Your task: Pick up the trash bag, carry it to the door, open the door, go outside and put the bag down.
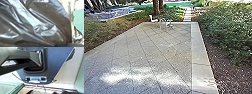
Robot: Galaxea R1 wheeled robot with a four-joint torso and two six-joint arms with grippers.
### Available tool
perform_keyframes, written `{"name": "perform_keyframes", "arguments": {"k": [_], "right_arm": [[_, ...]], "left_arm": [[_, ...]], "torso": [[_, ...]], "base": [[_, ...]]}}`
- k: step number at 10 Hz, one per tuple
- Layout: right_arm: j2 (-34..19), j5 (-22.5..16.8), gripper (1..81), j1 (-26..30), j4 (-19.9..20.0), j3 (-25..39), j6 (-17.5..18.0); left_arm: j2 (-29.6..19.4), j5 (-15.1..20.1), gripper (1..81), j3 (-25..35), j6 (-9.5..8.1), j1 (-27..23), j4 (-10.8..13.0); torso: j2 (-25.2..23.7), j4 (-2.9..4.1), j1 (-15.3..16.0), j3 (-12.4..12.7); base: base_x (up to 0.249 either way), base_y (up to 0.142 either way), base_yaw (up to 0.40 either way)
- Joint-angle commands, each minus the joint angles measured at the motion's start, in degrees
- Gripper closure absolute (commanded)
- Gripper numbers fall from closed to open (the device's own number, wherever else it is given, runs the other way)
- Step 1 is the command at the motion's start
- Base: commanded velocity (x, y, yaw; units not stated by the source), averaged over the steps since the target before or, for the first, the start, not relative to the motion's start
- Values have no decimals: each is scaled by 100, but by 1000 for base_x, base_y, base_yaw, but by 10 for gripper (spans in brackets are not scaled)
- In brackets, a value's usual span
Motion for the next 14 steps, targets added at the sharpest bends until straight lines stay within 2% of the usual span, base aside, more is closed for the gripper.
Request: {"name": "perform_keyframes", "arguments": {"k": [1, 3, 9, 11, 14], "right_arm": [[59, -391, 10, 6, -24, 27, -6], [50, -391, 10, 15, -6, 18, -6], [50, -391, 10, 6, 20, 36, 3], [50, -391, 10, 6, 20, 18, 3], [50, -391, 10, 6, 20, 36, 11]], "left_arm": [[-322, 774, 811, 120, -21, -693, -454], [-462, 1028, 811, 138, -21, -1114, -665], [-920, 2172, 811, 103, -21, -2644, -1315], [-1156, 2698, 811, 42, -21, -3233, -1544], [-1139, 3269, 811, -633, -21, -3884, -1596]], "torso": [[0, 0, 0, 6], [2, 0, 0, -77], [6, 0, 4, -81], [6, 0, 4, -83], [9, 0, 4, -88]], "base": [[0, 0, 0], [0, 0, 0], [0, 0, 0], [0, 0, 0], [0, 0, 0]]}}
